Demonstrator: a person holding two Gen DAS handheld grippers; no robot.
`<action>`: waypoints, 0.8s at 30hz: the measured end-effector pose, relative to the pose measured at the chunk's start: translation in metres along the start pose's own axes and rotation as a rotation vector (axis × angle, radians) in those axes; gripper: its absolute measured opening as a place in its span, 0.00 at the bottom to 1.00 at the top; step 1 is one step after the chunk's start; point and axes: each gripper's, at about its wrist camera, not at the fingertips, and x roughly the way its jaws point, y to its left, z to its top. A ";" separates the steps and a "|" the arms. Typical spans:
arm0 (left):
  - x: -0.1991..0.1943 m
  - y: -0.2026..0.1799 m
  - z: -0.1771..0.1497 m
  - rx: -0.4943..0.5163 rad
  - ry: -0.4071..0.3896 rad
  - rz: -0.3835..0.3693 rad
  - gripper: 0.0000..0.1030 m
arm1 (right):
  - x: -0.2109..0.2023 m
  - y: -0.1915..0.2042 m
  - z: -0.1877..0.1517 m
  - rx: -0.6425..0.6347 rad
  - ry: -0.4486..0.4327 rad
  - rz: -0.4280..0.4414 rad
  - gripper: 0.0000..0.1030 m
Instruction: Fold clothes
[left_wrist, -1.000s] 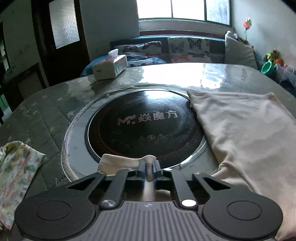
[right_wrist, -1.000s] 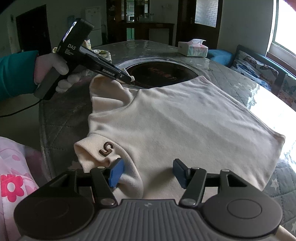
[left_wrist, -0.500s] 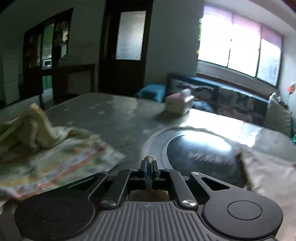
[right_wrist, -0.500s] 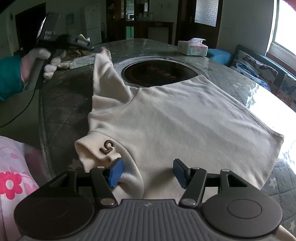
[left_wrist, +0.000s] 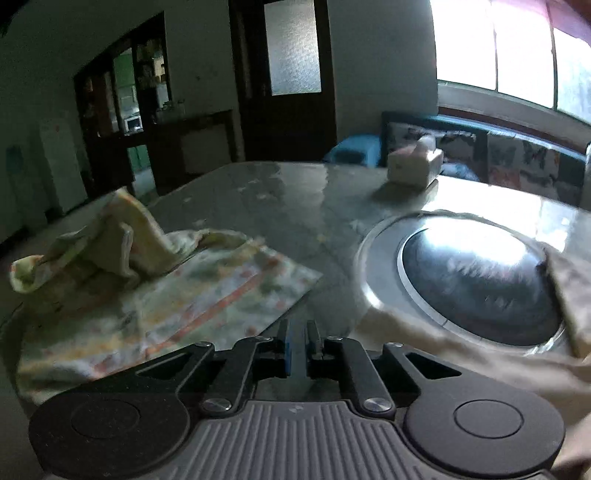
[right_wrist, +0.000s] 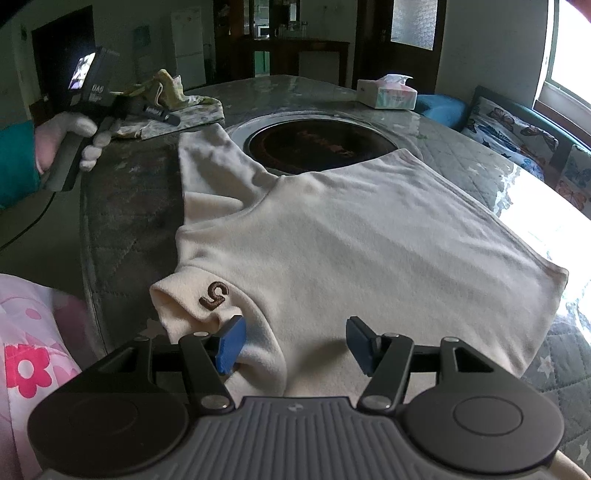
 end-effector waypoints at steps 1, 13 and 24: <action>0.002 -0.004 0.002 0.011 0.002 -0.022 0.08 | 0.000 0.000 0.000 0.001 0.000 0.000 0.60; 0.033 -0.045 0.010 0.122 0.036 -0.095 0.10 | -0.003 -0.002 -0.002 0.026 -0.008 0.001 0.60; 0.026 -0.050 0.015 0.116 0.055 -0.058 0.22 | -0.016 -0.010 0.001 0.094 -0.076 -0.039 0.60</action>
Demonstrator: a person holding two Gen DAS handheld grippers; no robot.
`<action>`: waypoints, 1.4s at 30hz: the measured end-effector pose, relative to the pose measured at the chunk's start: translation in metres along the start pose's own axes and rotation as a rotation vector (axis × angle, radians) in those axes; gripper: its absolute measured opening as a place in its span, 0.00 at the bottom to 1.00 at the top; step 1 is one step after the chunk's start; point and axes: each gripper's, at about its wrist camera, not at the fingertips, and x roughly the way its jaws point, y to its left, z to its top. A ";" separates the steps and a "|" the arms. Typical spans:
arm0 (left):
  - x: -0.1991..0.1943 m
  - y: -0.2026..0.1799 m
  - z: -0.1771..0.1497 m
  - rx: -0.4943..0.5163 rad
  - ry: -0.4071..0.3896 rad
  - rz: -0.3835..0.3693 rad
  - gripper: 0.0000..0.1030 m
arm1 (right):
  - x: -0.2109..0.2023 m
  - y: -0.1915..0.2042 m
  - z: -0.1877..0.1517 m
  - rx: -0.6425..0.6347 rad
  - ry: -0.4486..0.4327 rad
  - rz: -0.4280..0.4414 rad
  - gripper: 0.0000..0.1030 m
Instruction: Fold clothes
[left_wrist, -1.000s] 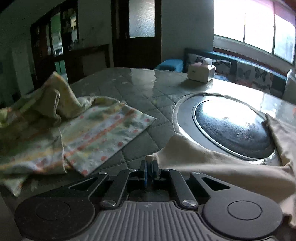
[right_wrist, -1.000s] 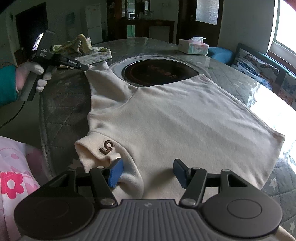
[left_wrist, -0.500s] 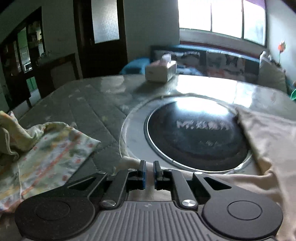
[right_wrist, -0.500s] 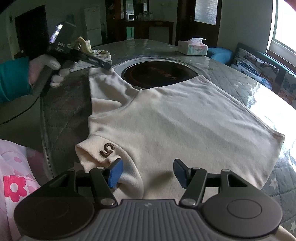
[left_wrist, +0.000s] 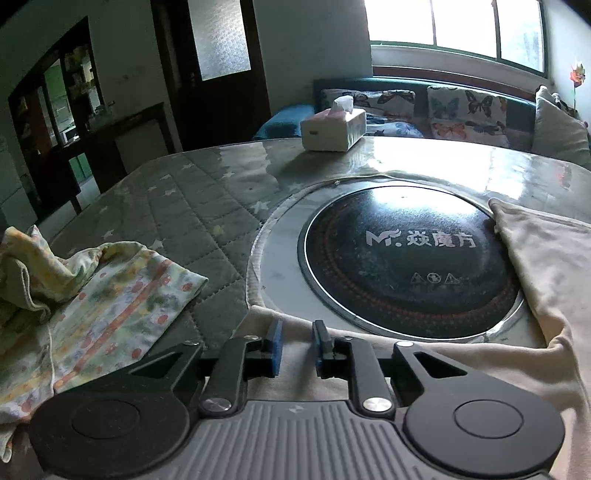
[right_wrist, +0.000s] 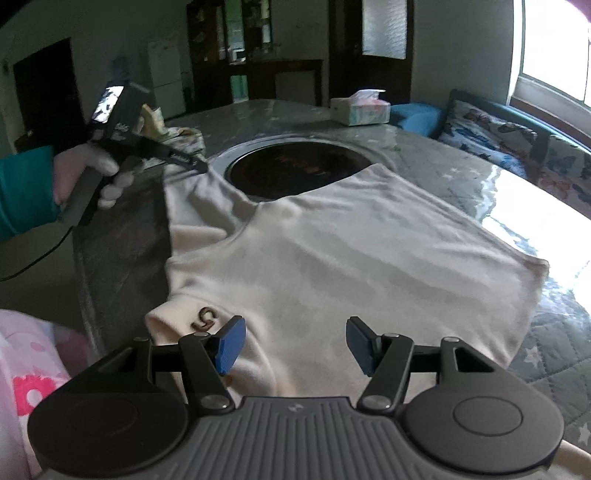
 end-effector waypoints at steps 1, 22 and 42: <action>-0.002 -0.001 0.000 0.001 -0.002 0.003 0.23 | 0.001 0.000 -0.001 0.006 0.002 -0.005 0.60; -0.040 -0.049 0.010 0.059 -0.023 0.023 0.64 | -0.004 0.017 -0.012 0.007 0.021 -0.040 0.60; -0.060 -0.088 0.011 0.110 -0.052 -0.034 0.74 | -0.019 0.024 -0.021 0.027 -0.003 -0.088 0.60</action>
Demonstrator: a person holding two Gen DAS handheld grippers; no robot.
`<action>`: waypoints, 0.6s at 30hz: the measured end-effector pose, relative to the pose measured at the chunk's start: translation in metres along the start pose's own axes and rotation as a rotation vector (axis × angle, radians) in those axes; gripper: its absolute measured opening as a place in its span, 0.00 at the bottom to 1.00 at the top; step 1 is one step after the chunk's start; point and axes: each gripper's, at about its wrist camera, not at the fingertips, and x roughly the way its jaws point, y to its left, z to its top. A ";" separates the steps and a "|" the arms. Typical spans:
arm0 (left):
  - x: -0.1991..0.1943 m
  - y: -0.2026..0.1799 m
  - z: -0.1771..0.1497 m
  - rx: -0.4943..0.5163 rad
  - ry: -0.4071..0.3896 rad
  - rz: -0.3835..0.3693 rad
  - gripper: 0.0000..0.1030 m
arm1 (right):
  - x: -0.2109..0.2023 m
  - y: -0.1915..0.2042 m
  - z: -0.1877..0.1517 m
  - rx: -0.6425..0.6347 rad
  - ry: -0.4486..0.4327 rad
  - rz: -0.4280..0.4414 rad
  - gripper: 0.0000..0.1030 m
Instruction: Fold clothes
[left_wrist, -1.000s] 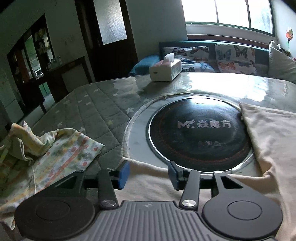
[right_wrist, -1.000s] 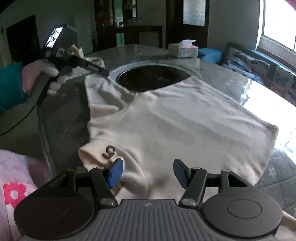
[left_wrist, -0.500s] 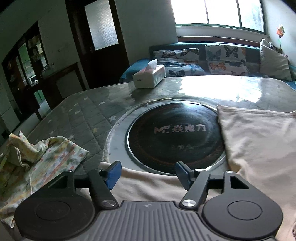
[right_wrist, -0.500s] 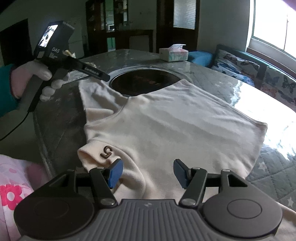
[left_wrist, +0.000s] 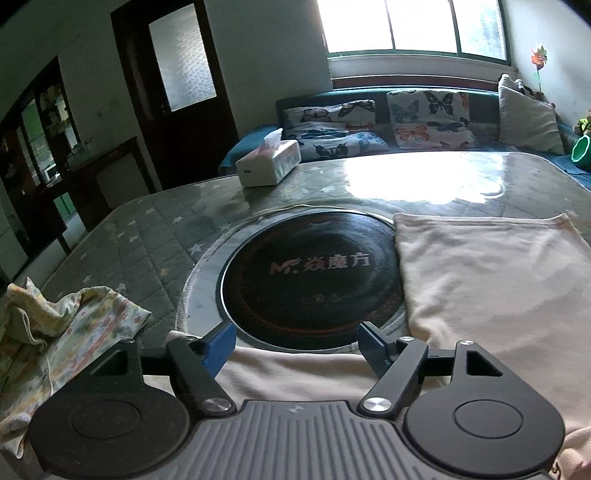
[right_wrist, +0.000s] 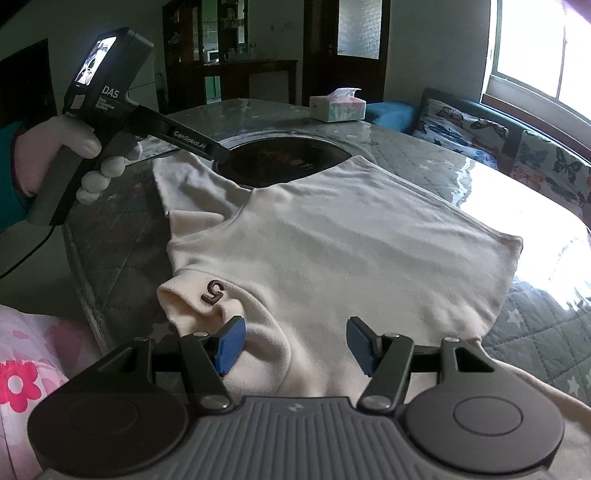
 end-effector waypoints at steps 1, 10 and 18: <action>-0.001 -0.001 0.000 0.003 -0.002 -0.002 0.74 | -0.001 0.000 -0.001 0.002 -0.001 -0.002 0.61; -0.007 -0.012 0.002 0.016 -0.016 -0.022 0.76 | -0.007 0.001 -0.005 0.016 -0.012 -0.019 0.63; -0.012 -0.025 0.004 0.030 -0.031 -0.048 0.80 | -0.012 0.001 -0.010 0.032 -0.013 -0.031 0.64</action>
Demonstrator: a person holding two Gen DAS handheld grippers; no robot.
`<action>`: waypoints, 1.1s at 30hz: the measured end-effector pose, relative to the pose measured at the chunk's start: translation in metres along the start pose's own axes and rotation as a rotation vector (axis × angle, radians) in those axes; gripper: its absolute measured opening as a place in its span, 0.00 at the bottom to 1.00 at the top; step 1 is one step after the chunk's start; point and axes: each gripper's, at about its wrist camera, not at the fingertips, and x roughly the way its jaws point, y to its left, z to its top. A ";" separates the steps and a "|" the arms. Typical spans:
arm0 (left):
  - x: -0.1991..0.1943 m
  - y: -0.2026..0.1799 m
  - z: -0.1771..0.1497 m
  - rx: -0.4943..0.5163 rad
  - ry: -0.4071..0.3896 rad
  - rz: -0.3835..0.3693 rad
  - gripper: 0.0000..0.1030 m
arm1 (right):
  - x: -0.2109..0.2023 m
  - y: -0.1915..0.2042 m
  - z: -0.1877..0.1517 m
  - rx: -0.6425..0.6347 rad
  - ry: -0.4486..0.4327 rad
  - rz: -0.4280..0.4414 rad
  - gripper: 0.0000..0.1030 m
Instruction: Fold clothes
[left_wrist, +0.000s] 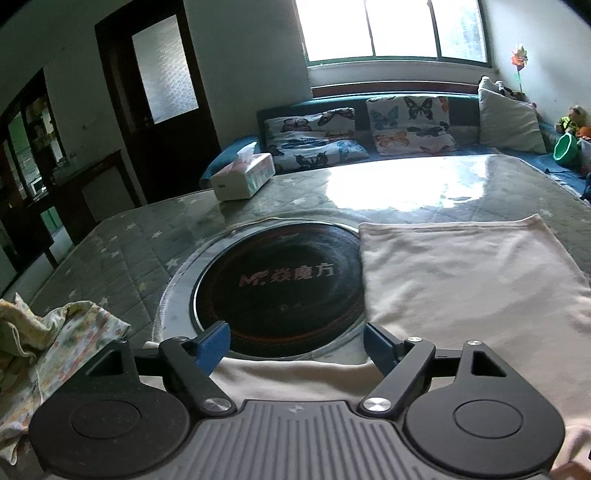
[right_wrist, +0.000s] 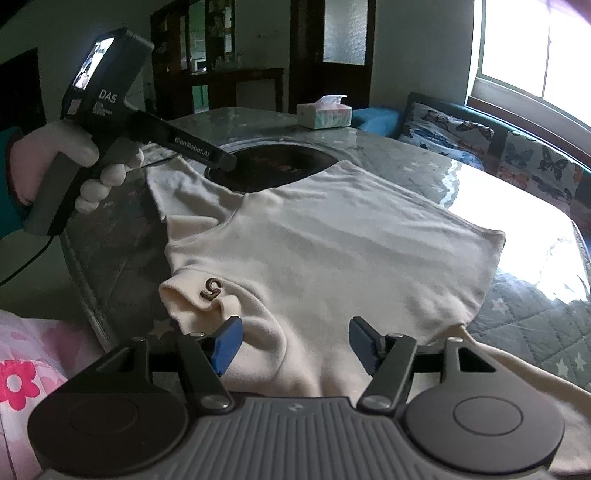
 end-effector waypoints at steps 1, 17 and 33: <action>0.000 -0.002 0.001 0.001 -0.001 -0.006 0.80 | 0.000 0.000 -0.001 0.003 0.001 -0.001 0.64; -0.009 -0.057 -0.004 0.066 -0.019 -0.262 0.79 | -0.022 -0.006 -0.015 0.069 0.008 -0.033 0.63; -0.027 -0.121 -0.037 0.280 -0.031 -0.559 0.36 | -0.028 -0.014 -0.037 0.160 0.037 0.011 0.60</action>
